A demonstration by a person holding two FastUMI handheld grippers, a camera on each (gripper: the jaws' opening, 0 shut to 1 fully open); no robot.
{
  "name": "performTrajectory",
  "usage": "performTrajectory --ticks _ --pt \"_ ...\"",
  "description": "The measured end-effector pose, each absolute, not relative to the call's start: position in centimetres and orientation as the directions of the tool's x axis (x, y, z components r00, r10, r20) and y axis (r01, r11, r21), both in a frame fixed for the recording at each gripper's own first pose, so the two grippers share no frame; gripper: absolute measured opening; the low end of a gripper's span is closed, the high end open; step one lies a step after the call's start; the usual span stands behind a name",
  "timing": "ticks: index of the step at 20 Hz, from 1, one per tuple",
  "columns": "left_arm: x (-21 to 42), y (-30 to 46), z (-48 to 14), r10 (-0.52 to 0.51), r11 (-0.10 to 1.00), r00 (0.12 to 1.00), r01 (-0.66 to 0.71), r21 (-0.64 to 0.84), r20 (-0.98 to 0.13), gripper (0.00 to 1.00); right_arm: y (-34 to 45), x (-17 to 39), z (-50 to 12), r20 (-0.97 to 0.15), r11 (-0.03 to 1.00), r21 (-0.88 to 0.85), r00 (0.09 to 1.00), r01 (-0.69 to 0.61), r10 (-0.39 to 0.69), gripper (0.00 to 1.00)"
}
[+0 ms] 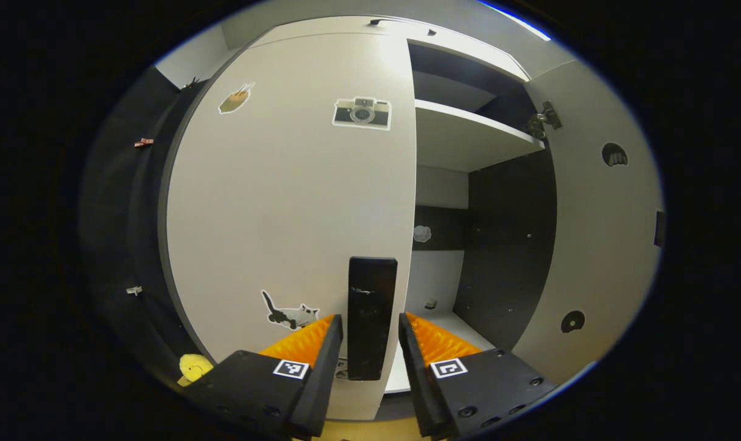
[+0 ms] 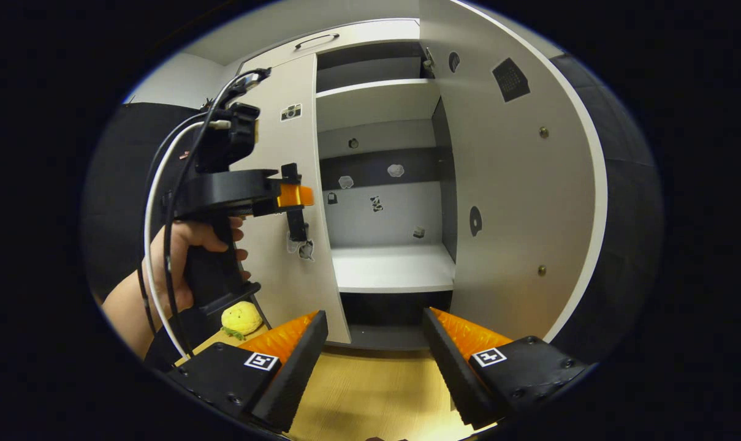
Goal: Open the right door of the double-door shoe cabinet with the right hand, and open the left door with the left hand.
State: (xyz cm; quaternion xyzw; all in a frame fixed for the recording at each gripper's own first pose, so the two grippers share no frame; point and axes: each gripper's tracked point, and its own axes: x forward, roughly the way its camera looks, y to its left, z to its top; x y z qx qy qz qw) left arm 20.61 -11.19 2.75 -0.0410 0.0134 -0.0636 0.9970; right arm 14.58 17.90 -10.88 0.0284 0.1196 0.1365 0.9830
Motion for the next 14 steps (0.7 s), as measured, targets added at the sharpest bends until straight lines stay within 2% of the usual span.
performTrajectory --ticks 4,9,14 --pt "20.9 -10.7 2.5 -0.096 0.993 0.995 0.094 -0.074 -0.028 0.37 18.0 14.5 -11.1 -0.226 0.958 0.085 0.931 -0.273 0.286 0.99" --pt "20.9 -10.7 2.3 -0.086 0.996 0.996 0.085 -0.022 -0.027 0.31 18.3 14.7 -11.6 -0.238 0.956 0.107 0.926 -0.274 0.292 0.99" --pt "20.9 -10.7 2.1 -0.095 0.995 0.995 0.094 -0.02 -0.026 0.15 19.1 14.3 -11.7 -0.242 0.953 0.1 0.922 -0.287 0.303 0.98"
